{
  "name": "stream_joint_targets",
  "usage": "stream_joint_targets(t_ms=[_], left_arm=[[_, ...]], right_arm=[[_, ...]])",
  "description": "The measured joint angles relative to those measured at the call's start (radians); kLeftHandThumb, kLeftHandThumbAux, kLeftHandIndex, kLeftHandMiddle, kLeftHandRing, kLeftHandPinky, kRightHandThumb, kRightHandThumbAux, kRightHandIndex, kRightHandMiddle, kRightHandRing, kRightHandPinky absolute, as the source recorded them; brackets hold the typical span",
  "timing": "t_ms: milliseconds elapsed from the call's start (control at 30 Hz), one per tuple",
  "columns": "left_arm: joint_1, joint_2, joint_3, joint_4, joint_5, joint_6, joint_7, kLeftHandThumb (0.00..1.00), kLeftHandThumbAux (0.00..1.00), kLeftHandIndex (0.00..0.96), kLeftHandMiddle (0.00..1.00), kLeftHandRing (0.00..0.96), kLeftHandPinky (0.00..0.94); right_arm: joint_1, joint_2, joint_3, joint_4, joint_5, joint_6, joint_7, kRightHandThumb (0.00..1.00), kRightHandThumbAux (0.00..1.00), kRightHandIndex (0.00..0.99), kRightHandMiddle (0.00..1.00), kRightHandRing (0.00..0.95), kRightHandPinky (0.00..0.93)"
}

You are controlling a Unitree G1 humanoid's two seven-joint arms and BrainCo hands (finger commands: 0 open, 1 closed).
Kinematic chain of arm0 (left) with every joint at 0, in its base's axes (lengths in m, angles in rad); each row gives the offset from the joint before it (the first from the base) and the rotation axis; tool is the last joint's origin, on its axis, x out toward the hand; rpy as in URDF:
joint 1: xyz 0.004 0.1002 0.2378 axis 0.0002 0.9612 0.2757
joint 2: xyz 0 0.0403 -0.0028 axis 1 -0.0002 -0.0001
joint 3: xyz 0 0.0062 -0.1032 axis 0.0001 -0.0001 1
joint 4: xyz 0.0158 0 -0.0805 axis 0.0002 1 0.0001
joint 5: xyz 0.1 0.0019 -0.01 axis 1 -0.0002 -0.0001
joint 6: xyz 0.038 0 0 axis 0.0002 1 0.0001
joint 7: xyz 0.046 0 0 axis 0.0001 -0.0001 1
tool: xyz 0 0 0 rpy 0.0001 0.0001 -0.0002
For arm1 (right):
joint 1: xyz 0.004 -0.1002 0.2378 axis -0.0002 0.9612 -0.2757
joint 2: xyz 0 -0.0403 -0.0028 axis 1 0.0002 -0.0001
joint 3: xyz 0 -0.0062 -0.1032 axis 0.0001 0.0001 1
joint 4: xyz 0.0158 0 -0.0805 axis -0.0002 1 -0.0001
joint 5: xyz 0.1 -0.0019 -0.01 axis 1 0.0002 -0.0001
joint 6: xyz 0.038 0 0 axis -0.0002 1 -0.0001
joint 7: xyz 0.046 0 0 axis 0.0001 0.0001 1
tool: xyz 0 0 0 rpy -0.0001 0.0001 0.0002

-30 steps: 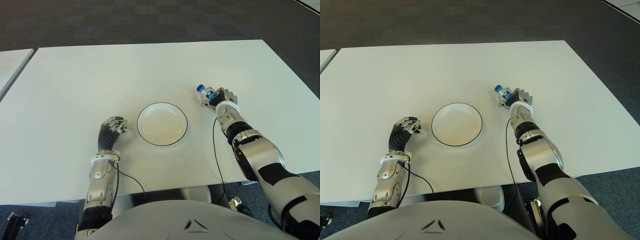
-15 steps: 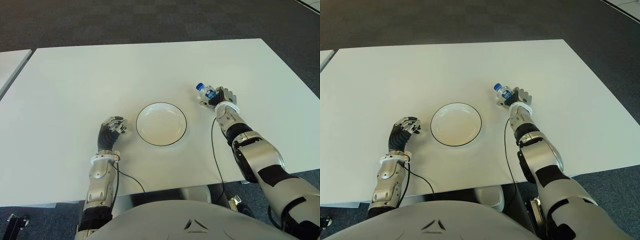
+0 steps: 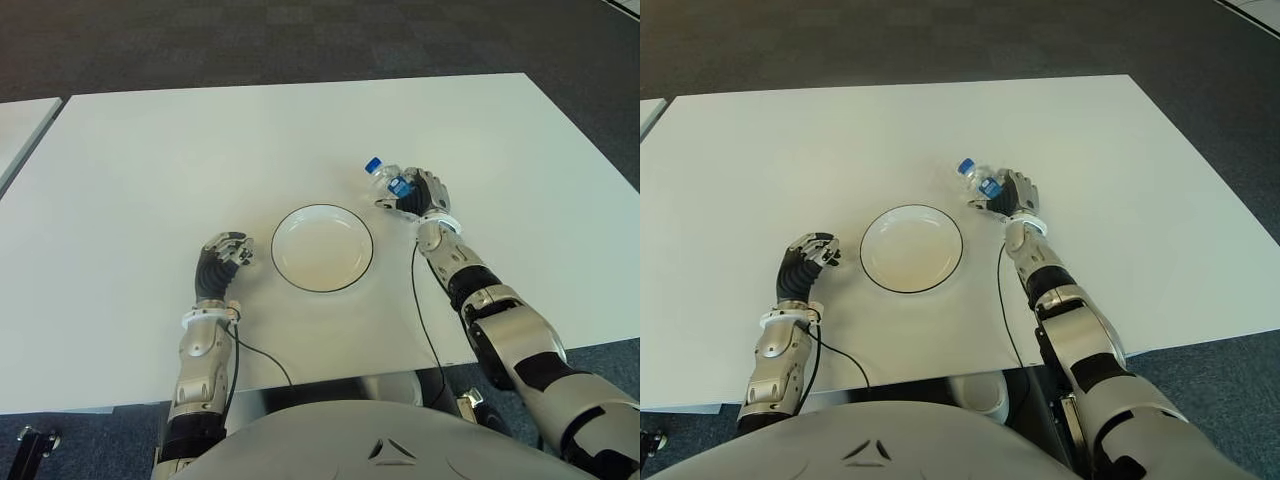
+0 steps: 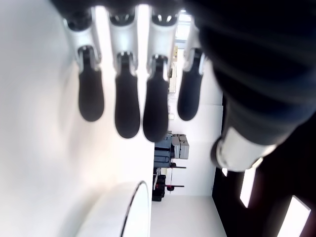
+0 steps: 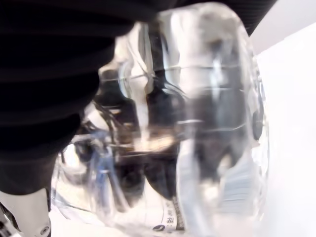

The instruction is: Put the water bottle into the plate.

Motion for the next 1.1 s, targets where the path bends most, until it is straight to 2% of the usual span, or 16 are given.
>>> stream_joint_targets(t_ms=[100,200,333,467,667,1100], left_arm=[[0.0,-0.003,0.001,0.0,0.002,0.0,0.009,0.704,0.714,0.431,0.571,0.549,0.528],[-0.001,-0.006,0.001,-0.001,0.002,0.0,0.016,0.704,0.715,0.431,0.578,0.562,0.554],[-0.001,-0.008,0.002,-0.002,-0.001,0.0,0.016,0.705,0.715,0.431,0.587,0.577,0.572],[-0.001,-0.008,0.004,-0.002,-0.003,-0.003,0.016,0.705,0.714,0.431,0.595,0.585,0.574],[0.0,-0.008,0.007,-0.002,-0.003,-0.009,0.016,0.705,0.714,0.432,0.598,0.58,0.562],[0.0,-0.008,0.02,-0.002,-0.002,-0.011,0.016,0.705,0.713,0.432,0.602,0.581,0.57]], right_arm=[[0.026,0.0,0.012,-0.097,-0.002,-0.032,0.023,0.7,0.726,0.438,0.879,0.873,0.863],[0.044,0.001,0.025,-0.182,-0.007,-0.059,0.053,0.7,0.726,0.438,0.878,0.871,0.859],[0.076,0.0,0.043,-0.317,-0.026,-0.062,0.102,0.7,0.726,0.438,0.871,0.863,0.845],[0.092,0.001,0.075,-0.397,-0.053,-0.063,0.154,0.7,0.727,0.438,0.861,0.854,0.837],[0.099,0.004,0.114,-0.417,-0.076,-0.067,0.221,0.7,0.727,0.438,0.849,0.846,0.836],[0.104,0.01,0.212,-0.363,-0.122,-0.118,0.313,0.704,0.724,0.439,0.83,0.837,0.85]])
